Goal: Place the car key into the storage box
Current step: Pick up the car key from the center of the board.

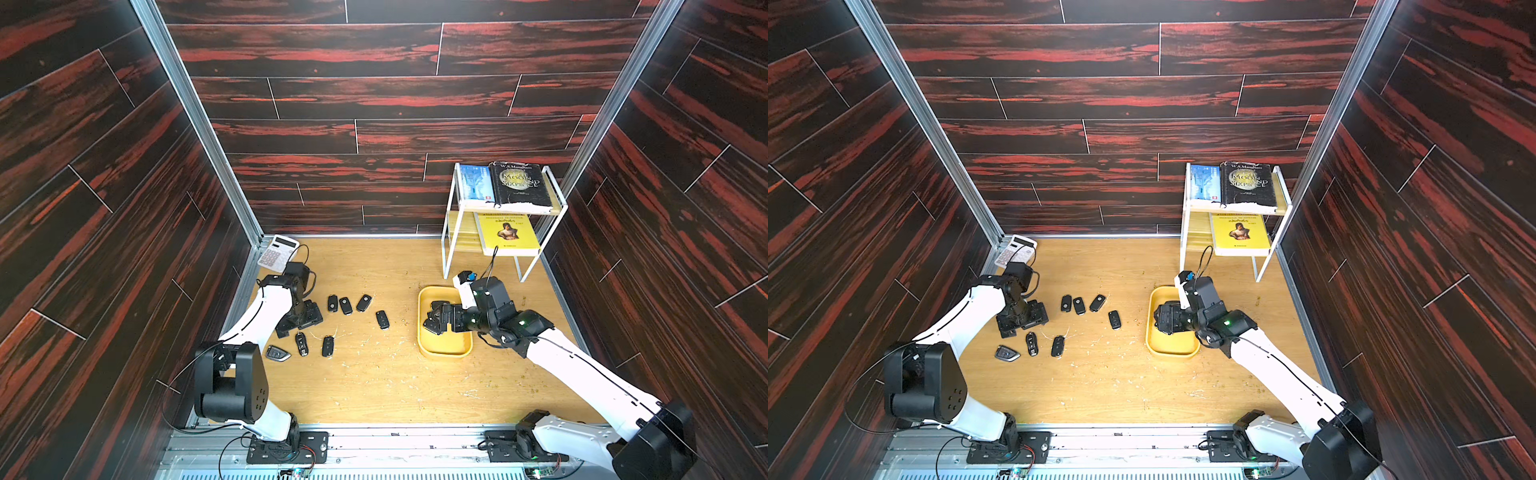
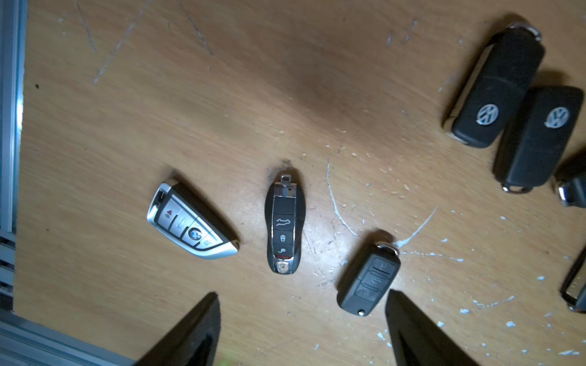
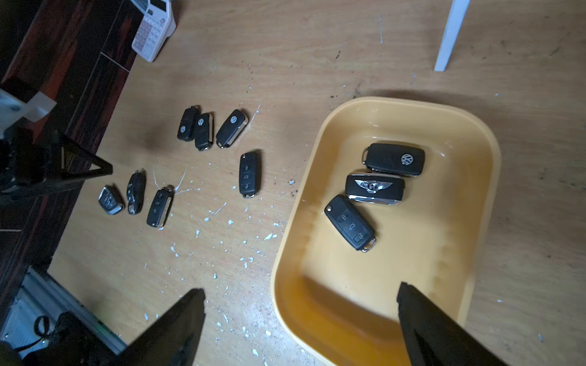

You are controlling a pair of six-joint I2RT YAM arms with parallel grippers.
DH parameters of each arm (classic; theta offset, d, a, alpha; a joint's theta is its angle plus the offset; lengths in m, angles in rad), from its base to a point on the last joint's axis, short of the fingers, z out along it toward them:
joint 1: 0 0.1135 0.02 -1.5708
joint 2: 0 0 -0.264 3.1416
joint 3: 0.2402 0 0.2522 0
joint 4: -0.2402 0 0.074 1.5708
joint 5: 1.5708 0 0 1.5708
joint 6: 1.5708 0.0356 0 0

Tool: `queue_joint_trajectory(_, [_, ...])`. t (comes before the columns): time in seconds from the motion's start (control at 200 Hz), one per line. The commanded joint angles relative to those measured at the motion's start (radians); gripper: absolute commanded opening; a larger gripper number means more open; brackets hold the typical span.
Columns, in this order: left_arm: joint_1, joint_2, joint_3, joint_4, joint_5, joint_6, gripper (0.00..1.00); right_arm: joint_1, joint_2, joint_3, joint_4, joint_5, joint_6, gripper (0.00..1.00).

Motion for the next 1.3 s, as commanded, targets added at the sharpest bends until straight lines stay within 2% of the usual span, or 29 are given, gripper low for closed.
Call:
queue_joint_trajectory(0.0, [-0.002,0.003,-0.035,0.017,-0.019,-0.059,0.80,0.006,-0.029,-0.030,0.046,-0.059,-0.031,0.99])
queue_joint_trajectory(0.065, [-0.003,0.011,-0.050,0.039,-0.019,-0.077,0.79,0.006,-0.033,-0.045,0.053,-0.061,-0.037,0.99])
queue_joint_trajectory(0.12, [-0.004,0.011,-0.065,0.063,-0.022,-0.090,0.73,0.006,-0.029,-0.053,0.058,-0.070,-0.043,0.99])
queue_joint_trajectory(0.256, [-0.007,0.041,-0.112,0.117,-0.004,-0.124,0.66,0.006,-0.023,-0.065,0.057,-0.079,-0.062,0.98])
queue_joint_trajectory(0.566, [-0.012,0.106,-0.191,0.228,-0.025,-0.146,0.71,0.006,-0.046,-0.072,0.065,-0.093,-0.067,0.99])
queue_joint_trajectory(0.852, [-0.009,0.148,-0.183,0.289,-0.009,-0.135,0.68,0.006,-0.031,-0.082,0.071,-0.092,-0.065,0.98])
queue_joint_trajectory(1.192, [-0.003,0.187,-0.192,0.344,0.056,-0.114,0.52,-0.003,-0.032,-0.065,0.003,0.182,-0.016,0.96])
queue_joint_trajectory(1.293, [-0.003,0.188,-0.201,0.356,0.071,-0.105,0.51,-0.024,-0.019,-0.055,-0.020,0.264,-0.006,0.96])
